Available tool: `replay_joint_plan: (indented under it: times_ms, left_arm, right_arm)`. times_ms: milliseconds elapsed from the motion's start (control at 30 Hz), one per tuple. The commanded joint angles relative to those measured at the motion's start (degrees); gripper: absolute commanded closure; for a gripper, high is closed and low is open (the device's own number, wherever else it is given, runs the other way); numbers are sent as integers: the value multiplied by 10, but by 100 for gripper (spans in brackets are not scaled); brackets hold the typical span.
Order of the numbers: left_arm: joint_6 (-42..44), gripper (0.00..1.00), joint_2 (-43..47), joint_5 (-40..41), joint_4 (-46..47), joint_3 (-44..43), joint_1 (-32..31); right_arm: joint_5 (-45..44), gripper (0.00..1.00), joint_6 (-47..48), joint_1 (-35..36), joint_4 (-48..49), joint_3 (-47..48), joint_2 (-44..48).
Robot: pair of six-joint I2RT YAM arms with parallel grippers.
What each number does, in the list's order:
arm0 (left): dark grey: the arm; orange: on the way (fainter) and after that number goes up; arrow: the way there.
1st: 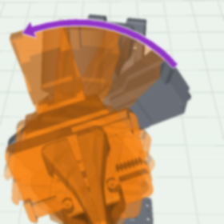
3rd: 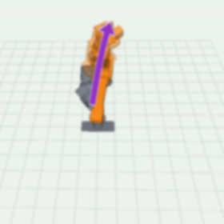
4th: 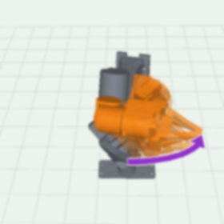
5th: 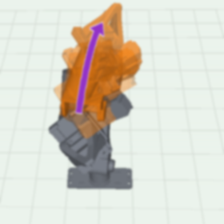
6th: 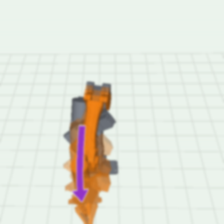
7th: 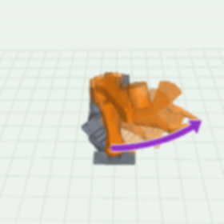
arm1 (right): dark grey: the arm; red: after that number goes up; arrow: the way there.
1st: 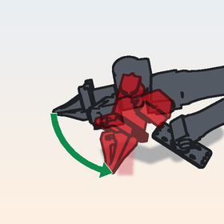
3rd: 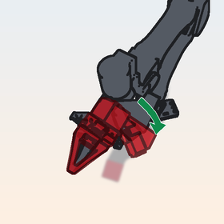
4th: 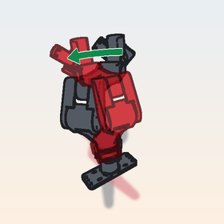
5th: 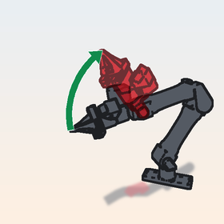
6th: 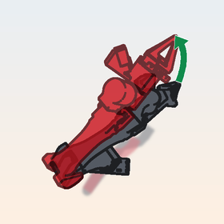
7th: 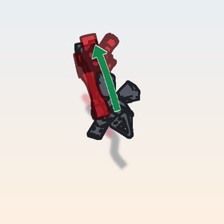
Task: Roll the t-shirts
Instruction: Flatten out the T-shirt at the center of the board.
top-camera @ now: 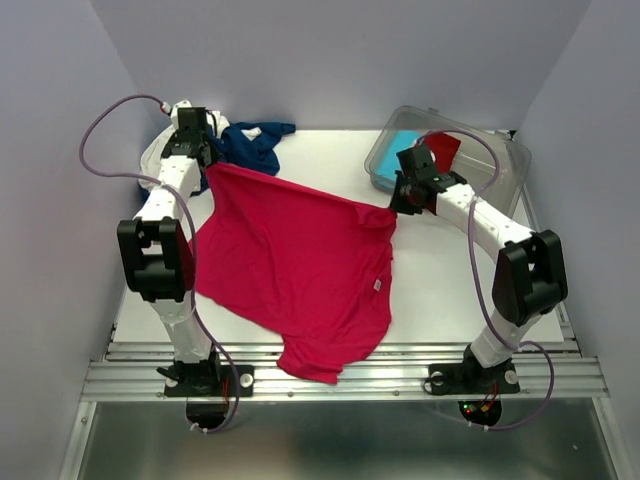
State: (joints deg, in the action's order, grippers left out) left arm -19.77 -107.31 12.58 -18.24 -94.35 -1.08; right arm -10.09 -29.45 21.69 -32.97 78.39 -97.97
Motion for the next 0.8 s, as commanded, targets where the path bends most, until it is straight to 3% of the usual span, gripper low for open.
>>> replay_joint_plan:
  times_ms: [0,467,767]
  left_arm:
    - [1,100,25,16,16,-18,56]
    - [14,100,-19,10,-11,-59,85]
    - [22,100,-41,10,-29,-92,100]
  right_arm:
    - [14,95,-33,-8,55,27,-19]
    - [-4,95,-96,-8,114,100,-134]
    - [-6,94,-127,-8,131,115,-139]
